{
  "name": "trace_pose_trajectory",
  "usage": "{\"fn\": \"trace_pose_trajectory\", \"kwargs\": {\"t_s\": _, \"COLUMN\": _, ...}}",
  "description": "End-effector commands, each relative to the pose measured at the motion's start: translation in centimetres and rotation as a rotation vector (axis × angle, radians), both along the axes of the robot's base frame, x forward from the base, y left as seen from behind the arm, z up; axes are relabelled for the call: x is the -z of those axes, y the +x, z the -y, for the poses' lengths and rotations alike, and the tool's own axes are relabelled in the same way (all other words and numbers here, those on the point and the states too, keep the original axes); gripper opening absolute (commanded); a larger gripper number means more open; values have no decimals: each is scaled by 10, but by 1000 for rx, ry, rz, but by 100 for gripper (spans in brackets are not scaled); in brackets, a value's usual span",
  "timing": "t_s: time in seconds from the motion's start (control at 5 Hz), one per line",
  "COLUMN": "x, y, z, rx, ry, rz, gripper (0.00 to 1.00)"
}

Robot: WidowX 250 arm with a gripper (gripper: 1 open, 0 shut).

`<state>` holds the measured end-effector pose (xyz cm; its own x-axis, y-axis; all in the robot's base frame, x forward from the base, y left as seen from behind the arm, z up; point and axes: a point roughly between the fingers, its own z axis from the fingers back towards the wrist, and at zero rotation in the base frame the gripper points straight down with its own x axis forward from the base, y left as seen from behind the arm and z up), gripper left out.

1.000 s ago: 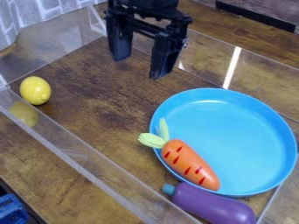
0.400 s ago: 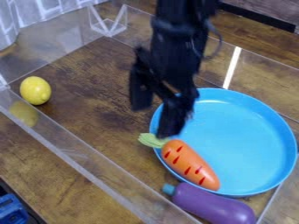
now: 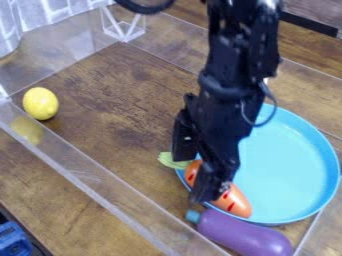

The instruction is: Move the carrot to the left side

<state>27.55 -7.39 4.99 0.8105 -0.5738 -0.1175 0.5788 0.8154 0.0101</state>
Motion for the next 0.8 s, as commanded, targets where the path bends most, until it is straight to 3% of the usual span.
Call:
{"fn": "trace_pose_trajectory", "kwargs": {"t_s": 0.0, "x": -8, "y": 20, "z": 8, "rx": -23, "ry": -13, "rz": 63, "gripper": 100}}
{"fn": "trace_pose_trajectory", "kwargs": {"t_s": 0.2, "x": 0, "y": 33, "z": 9, "rx": -49, "ry": -11, "rz": 63, "gripper": 100}}
{"fn": "trace_pose_trajectory", "kwargs": {"t_s": 0.4, "x": 9, "y": 36, "z": 7, "rx": -46, "ry": -11, "rz": 61, "gripper": 0}}
{"fn": "trace_pose_trajectory", "kwargs": {"t_s": 0.6, "x": 11, "y": 39, "z": 5, "rx": -66, "ry": -25, "rz": 61, "gripper": 0}}
